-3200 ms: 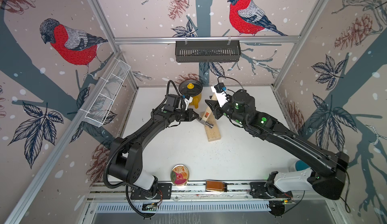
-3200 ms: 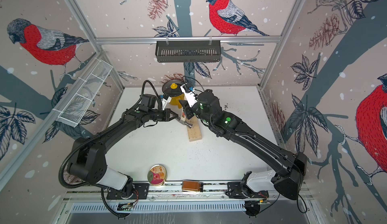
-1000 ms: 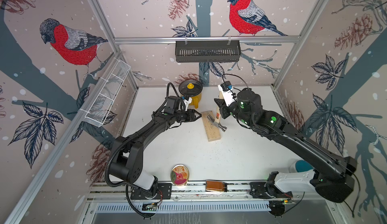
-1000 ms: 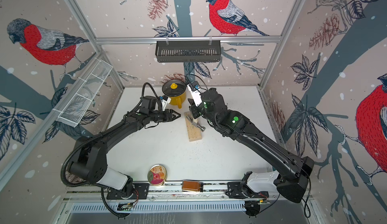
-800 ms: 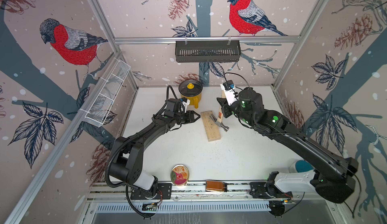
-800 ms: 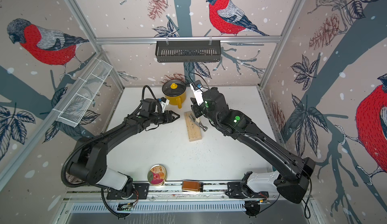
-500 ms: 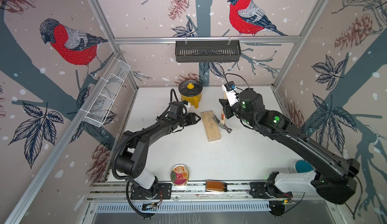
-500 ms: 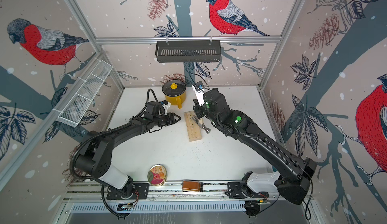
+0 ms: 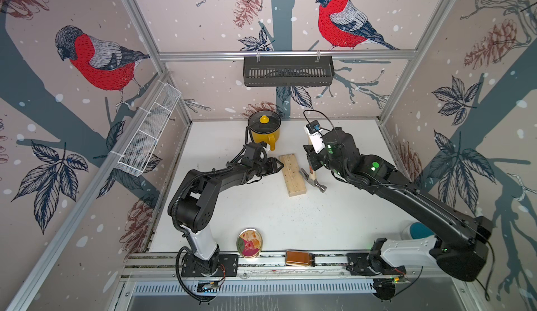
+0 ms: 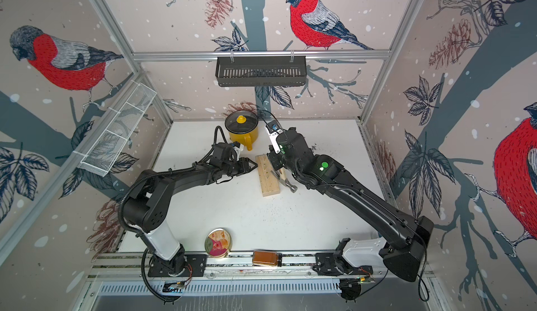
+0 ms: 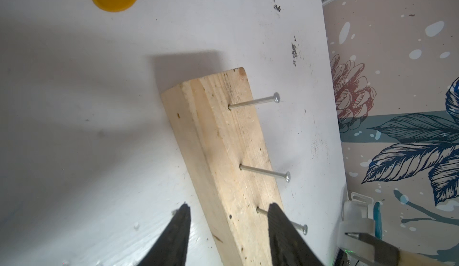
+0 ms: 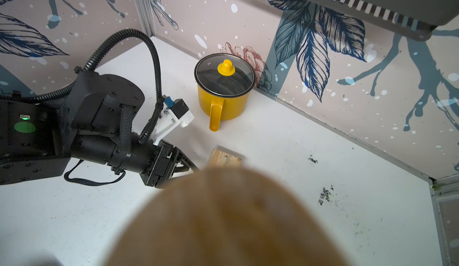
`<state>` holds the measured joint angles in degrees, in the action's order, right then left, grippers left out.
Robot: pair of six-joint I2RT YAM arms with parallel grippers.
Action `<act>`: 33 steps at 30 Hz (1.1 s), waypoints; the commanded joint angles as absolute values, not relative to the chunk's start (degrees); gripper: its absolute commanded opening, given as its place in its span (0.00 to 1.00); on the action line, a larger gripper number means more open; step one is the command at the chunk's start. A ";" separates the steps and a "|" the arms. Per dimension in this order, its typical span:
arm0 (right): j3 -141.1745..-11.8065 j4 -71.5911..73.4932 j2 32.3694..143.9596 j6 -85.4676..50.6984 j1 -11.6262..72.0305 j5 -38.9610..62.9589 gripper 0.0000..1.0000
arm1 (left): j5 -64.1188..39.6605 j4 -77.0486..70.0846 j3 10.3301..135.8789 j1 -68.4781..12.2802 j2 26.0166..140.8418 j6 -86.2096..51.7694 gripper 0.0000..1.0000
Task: Use a claw hammer to pull out a nail
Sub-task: Remove the nail from the mounting plate.
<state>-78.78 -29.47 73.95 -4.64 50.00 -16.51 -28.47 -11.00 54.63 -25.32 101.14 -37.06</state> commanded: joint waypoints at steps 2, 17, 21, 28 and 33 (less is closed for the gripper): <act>-78.34 -25.74 74.13 -5.09 50.10 -17.29 0.00 | -28.78 -13.82 55.40 -26.14 102.64 -37.33 0.50; -77.74 -25.55 77.22 -4.61 50.44 -15.66 0.00 | -29.01 -13.38 55.40 -27.15 104.94 -35.86 0.48; -78.48 -25.25 78.50 -4.45 50.54 -15.19 0.00 | -28.75 -13.34 54.96 -27.28 104.94 -35.72 0.47; -80.31 -25.61 80.63 -3.69 51.06 -15.38 0.00 | -28.31 -13.27 54.80 -27.28 105.38 -35.42 0.47; -81.08 -25.53 81.29 -3.37 51.21 -15.44 0.00 | -28.45 -13.40 54.59 -27.25 105.66 -35.49 0.45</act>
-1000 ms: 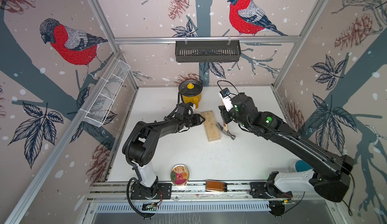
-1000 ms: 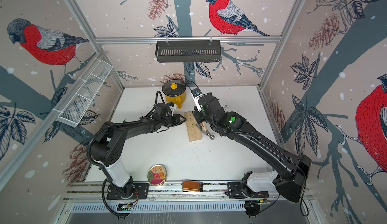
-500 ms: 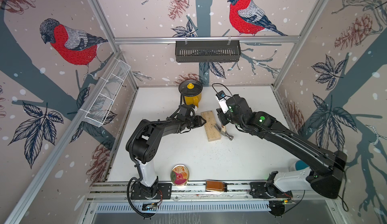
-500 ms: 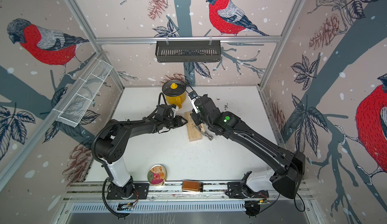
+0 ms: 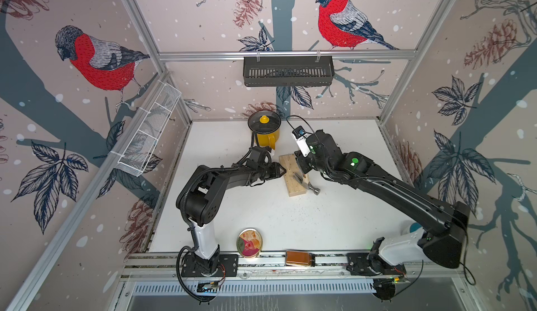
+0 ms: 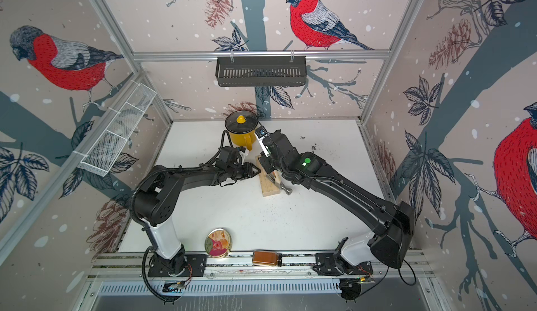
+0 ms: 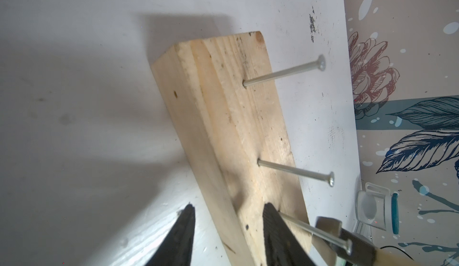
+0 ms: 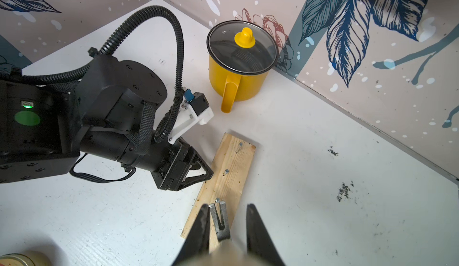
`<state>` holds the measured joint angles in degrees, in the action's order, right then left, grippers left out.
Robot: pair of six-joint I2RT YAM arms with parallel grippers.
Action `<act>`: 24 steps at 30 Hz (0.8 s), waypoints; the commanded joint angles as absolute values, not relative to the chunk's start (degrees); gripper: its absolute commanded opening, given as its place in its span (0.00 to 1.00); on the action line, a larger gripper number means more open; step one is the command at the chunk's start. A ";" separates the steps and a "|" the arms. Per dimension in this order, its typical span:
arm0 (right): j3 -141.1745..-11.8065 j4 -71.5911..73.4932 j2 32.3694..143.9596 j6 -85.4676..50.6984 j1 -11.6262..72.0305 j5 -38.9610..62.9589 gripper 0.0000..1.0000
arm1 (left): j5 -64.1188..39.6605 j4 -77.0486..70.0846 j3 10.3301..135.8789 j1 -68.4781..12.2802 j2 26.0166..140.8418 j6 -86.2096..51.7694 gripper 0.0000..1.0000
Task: Use a claw hammer to pull out a nail
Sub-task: Remove the nail from the mounting plate.
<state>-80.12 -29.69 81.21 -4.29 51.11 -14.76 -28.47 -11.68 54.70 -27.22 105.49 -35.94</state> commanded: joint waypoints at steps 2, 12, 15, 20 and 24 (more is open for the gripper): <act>-81.21 -25.36 81.47 -3.18 51.24 -15.55 0.00 | -28.58 -13.52 54.57 -27.31 105.72 -35.50 0.43; -82.31 -24.63 83.05 -2.65 50.36 -14.96 0.00 | -28.85 -13.80 55.11 -27.44 106.08 -35.74 0.40; -82.94 -24.42 83.62 -2.75 50.27 -14.63 0.00 | -28.69 -13.80 55.27 -27.49 106.33 -35.75 0.40; -84.26 -24.08 84.66 -2.30 50.14 -13.98 0.00 | -28.54 -13.89 55.51 -27.52 107.45 -35.68 0.39; -84.73 -23.86 85.31 -2.20 49.75 -13.58 0.00 | -28.61 -14.50 55.52 -27.59 108.36 -35.80 0.38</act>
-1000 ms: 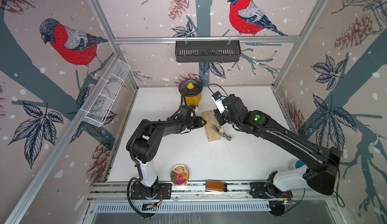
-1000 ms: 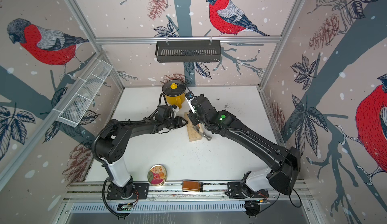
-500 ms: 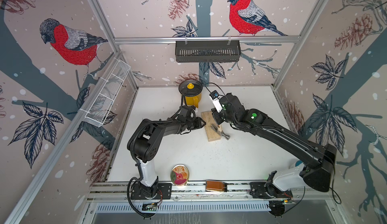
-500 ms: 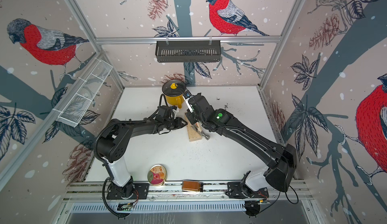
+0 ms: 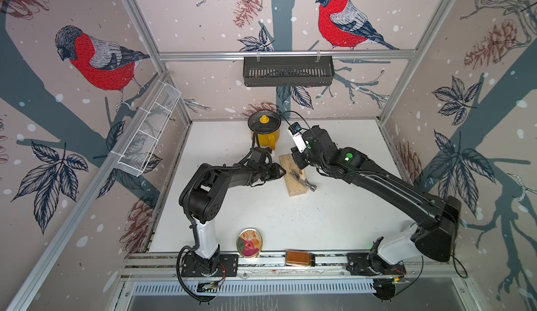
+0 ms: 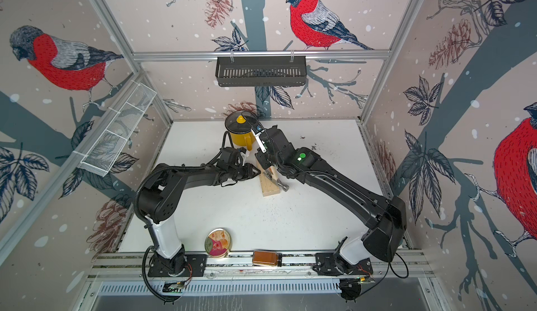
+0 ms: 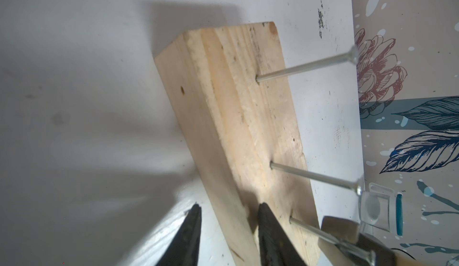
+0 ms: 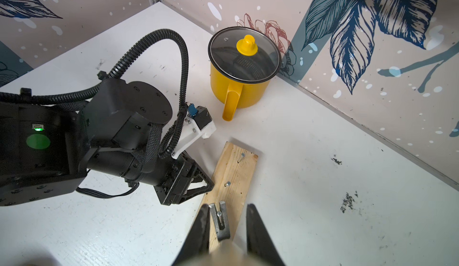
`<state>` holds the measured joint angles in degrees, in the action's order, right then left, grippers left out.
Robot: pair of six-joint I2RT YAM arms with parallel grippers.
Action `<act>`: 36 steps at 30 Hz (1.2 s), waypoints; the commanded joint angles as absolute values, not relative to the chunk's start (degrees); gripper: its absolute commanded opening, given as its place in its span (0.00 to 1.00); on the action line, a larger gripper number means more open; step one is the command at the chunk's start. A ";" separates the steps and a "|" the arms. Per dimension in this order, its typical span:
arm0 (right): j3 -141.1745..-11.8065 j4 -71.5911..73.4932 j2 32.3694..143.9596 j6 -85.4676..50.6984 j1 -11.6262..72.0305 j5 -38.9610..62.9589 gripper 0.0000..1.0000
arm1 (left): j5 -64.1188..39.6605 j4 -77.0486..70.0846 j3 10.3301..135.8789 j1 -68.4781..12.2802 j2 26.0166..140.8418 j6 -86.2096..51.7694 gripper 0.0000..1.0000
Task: Use a claw hammer to pull out a nail
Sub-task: Remove the nail from the mounting plate.
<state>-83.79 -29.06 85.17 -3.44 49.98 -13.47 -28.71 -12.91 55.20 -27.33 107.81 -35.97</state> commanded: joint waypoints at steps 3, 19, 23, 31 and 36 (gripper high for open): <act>-84.51 -23.41 85.25 -2.46 48.88 -12.84 0.00 | -28.54 -14.44 55.68 -27.56 108.72 -35.66 0.37; -75.40 -16.51 78.77 -4.05 44.14 -5.96 0.00 | -25.62 -10.98 56.12 -27.31 108.91 -34.03 0.33; -74.66 -14.89 78.31 -3.78 43.95 -4.62 0.00 | -24.44 -9.64 56.46 -26.47 108.90 -33.49 0.33; -73.04 -12.39 77.42 -3.17 43.77 -4.17 0.00 | -23.38 -7.65 56.87 -25.27 108.62 -32.53 0.34; -70.70 -9.48 76.11 -3.08 43.60 -3.53 0.00 | -24.16 -7.45 56.86 -25.31 109.31 -32.30 0.33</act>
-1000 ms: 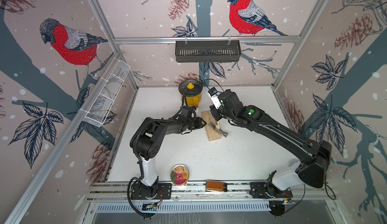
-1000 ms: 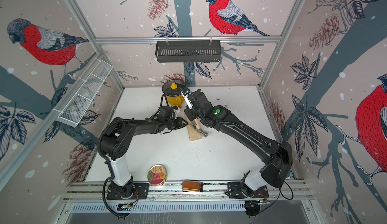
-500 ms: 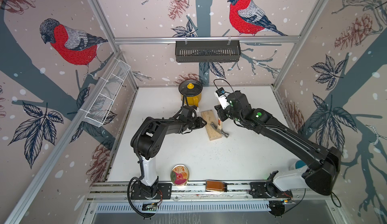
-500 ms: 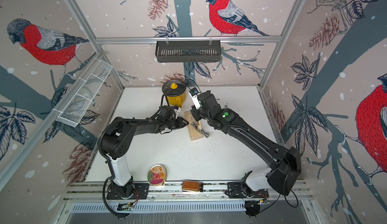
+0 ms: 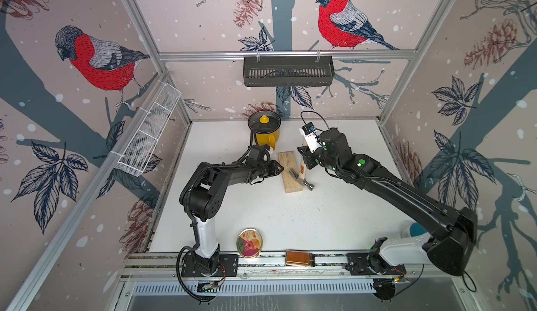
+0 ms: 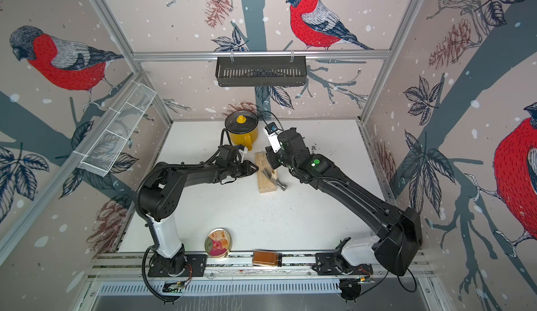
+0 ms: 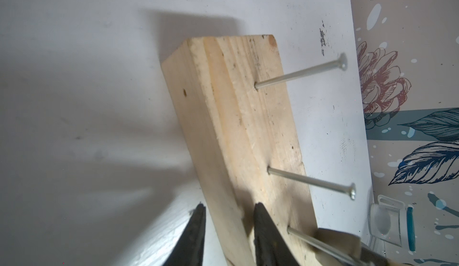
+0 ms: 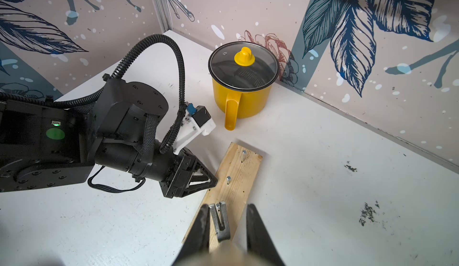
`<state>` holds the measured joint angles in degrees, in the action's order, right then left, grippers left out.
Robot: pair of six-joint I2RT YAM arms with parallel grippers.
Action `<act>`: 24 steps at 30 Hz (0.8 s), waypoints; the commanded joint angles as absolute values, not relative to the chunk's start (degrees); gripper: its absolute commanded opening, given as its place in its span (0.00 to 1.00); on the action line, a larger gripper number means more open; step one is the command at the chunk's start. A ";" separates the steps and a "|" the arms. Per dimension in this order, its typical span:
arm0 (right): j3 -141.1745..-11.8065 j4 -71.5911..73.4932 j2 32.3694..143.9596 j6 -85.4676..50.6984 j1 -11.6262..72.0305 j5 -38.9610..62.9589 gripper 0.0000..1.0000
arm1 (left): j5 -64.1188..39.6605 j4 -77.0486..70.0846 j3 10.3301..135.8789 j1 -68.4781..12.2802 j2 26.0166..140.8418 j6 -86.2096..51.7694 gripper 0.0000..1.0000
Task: Use a claw hammer to pull out a nail
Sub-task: Remove the nail from the mounting plate.
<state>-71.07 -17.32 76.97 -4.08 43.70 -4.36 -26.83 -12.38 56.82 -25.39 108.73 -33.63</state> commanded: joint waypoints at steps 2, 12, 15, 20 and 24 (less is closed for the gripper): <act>-71.09 -9.46 76.44 -3.01 43.59 -3.99 0.00 | -24.26 -7.30 56.80 -25.45 109.51 -32.19 0.33; -71.49 -7.76 77.36 -2.99 42.80 -4.91 0.00 | -23.79 -6.88 56.86 -26.00 109.42 -31.99 0.33; -69.56 -6.42 76.07 -3.16 42.81 -4.96 0.00 | -23.43 -6.81 56.48 -26.01 109.25 -31.99 0.33; -63.98 -1.64 72.09 -3.52 42.76 -4.80 0.00 | -23.04 -6.50 56.16 -26.01 109.34 -31.73 0.33; -60.60 1.05 68.90 -4.03 42.80 -4.13 0.00 | -23.01 -6.50 56.02 -26.01 109.42 -31.67 0.33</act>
<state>-61.58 -8.21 70.46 -4.25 42.83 -4.14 -26.41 -13.02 56.58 -25.89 108.92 -32.60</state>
